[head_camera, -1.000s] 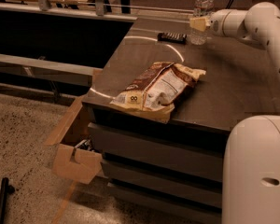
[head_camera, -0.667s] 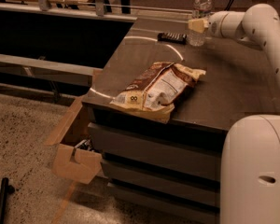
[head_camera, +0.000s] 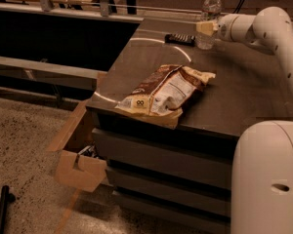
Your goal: Move water bottle near rxbar chocolate
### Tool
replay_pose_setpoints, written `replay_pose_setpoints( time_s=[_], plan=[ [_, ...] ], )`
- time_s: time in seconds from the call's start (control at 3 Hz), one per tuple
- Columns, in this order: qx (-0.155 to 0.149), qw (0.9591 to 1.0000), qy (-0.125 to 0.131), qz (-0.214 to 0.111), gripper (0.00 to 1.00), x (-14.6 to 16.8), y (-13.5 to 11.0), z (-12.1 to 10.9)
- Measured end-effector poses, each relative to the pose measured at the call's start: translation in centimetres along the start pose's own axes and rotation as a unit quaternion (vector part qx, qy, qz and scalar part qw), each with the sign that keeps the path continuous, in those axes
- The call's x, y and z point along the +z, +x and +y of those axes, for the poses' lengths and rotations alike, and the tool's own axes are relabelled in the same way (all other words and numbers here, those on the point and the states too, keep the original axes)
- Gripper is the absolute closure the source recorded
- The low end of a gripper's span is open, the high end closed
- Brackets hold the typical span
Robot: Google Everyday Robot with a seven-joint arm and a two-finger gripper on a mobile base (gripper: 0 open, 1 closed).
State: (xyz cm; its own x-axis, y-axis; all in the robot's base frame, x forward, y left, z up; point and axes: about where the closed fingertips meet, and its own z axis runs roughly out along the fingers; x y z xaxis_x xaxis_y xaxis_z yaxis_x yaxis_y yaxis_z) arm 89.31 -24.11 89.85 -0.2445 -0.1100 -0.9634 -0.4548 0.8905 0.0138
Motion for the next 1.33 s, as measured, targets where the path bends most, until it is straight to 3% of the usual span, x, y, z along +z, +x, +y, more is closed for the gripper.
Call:
replay_pose_setpoints(
  time_s=[0.33,0.67,1.0,1.33],
  plan=[
    [0.001,1.0,0.002,0.0,0.14,-0.2,0.2,-0.2],
    [-0.003,1.0,0.006,0.002,0.0,-0.5,0.3,-0.5],
    [-0.015,0.9999,0.0,0.005,0.0,-1.5,0.3,-0.6],
    [-0.027,0.9996,-0.005,0.0,0.0,-4.6,0.6,-1.5]
  ],
)
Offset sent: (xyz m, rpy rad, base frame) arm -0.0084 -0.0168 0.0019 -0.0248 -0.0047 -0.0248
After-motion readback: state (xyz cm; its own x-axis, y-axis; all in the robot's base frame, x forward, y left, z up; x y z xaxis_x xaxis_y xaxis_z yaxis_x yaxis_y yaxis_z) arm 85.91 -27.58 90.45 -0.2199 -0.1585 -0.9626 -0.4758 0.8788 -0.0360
